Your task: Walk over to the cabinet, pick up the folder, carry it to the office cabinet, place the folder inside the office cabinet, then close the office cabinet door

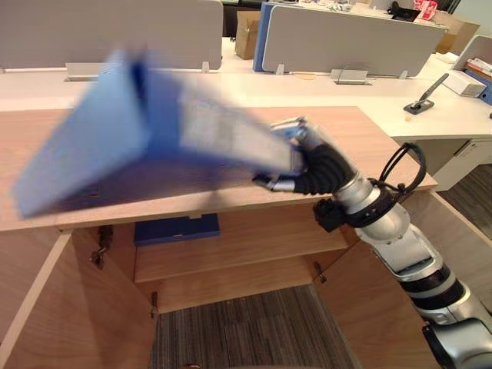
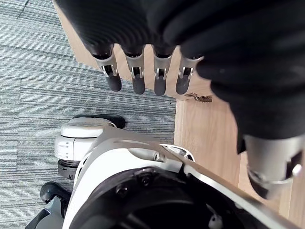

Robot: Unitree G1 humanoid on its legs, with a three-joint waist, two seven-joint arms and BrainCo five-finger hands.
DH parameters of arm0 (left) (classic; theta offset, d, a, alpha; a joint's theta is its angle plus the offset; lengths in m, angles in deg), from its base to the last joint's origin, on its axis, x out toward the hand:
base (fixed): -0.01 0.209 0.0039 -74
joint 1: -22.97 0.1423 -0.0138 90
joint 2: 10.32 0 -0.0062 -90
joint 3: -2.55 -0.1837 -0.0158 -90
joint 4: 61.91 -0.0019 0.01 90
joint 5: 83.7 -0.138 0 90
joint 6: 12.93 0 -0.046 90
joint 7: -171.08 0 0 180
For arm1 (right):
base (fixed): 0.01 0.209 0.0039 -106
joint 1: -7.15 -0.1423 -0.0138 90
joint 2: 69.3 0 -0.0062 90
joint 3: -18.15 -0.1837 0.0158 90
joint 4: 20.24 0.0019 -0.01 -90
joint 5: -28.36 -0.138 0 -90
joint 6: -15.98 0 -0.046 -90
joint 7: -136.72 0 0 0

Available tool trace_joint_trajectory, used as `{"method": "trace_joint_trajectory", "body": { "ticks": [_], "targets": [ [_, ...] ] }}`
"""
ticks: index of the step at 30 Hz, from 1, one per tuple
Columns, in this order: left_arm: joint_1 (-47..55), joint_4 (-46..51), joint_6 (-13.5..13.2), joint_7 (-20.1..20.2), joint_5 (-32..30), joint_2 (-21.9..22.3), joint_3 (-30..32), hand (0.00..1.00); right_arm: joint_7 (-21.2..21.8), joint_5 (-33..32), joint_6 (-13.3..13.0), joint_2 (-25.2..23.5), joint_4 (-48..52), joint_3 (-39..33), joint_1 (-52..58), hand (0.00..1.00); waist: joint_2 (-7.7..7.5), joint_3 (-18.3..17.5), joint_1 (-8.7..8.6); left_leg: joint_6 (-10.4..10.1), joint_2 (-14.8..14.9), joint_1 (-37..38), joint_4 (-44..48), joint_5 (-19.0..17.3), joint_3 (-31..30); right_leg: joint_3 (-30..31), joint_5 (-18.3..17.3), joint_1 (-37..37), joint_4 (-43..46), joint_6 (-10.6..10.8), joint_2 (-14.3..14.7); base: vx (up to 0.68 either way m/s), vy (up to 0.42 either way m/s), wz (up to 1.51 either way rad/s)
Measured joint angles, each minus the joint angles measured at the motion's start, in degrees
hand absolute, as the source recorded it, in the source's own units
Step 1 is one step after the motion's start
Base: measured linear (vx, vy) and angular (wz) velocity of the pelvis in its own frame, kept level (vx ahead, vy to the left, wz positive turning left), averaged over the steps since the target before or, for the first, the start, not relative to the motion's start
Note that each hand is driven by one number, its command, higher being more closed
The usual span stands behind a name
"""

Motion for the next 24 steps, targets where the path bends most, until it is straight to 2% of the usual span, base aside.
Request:
{"method": "trace_joint_trajectory", "body": {
  "ticks": [3, 6, 11, 14, 17, 21, 24],
  "targets": [
    [-0.82, -0.02, 0.41, 0.00, 3.32, 0.14, 0.26, 0.00, 5.45, -10.89, 2.34, -1.11, -0.07, 2.15, -0.02, 1.00, 0.14, 0.09, -0.34, 0.00, -0.05, -0.01, -0.10, 0.09, 0.07, 0.05, 0.23, 0.00, -0.25, -0.07, 0.03, -0.02, -0.009, -0.01],
    [-0.92, -0.22, 0.68, -0.01, 4.29, 0.63, 1.47, 0.00, 9.08, -17.05, 4.13, 0.40, 0.09, 4.67, -0.98, 1.00, 0.14, 0.07, -0.76, -0.03, -0.28, 0.22, -1.06, 0.73, 0.22, 0.13, 0.64, -0.11, -0.67, -0.06, 0.07, -0.04, -0.010, -0.02],
    [-0.82, -0.72, 1.12, 0.05, 4.16, 1.22, 3.32, 0.00, 14.87, -26.88, 6.39, 10.84, 3.11, 8.03, -5.02, 1.00, 0.35, -0.29, -1.27, 0.06, -0.83, 0.98, -2.49, 1.35, 0.78, 0.63, 1.42, -0.02, -1.44, 0.05, 0.24, -0.04, -0.004, -0.06],
    [-0.81, -0.70, 1.14, 0.13, 3.72, 2.08, 5.97, 0.00, 18.85, -32.68, 7.05, 16.98, 8.97, 8.15, -6.49, 1.00, 0.63, -0.49, -2.43, 0.09, -0.98, 1.05, -2.52, 1.36, 0.98, 0.89, 1.52, -0.11, -1.36, 0.21, 0.21, -0.01, -0.003, -0.01],
    [-0.83, -0.69, 1.13, 0.32, 1.83, 2.26, 7.28, 0.00, 20.25, -34.41, 7.33, 20.60, 10.37, 8.14, -6.96, 1.00, 0.70, -1.34, -2.75, 0.09, -1.16, 1.17, -2.54, 1.35, 1.32, 1.26, 1.54, -0.21, -1.32, 0.24, 0.20, -0.02, -0.004, -0.04],
    [-0.97, -0.67, 1.13, 0.74, 1.73, 2.31, 7.61, 0.00, 21.09, -33.88, 7.77, 21.29, 10.40, 7.95, -4.70, 1.00, 0.92, -1.85, -2.80, 0.10, -1.19, 1.16, -2.54, 1.35, 1.44, 1.40, 1.55, -0.35, -1.24, 0.25, 0.16, -0.02, -0.011, -0.02],
    [-1.44, -0.63, 1.13, 0.78, 1.75, 2.46, 7.55, 0.00, 21.52, -28.82, 8.25, 21.03, 10.29, 8.56, 0.67, 1.00, 1.18, -2.43, -2.50, 0.11, -1.33, 1.24, -2.53, 1.35, 1.42, 1.41, 1.55, -0.34, -1.17, 0.26, 0.00, 0.00, 0.000, 0.00]
  ]
}}
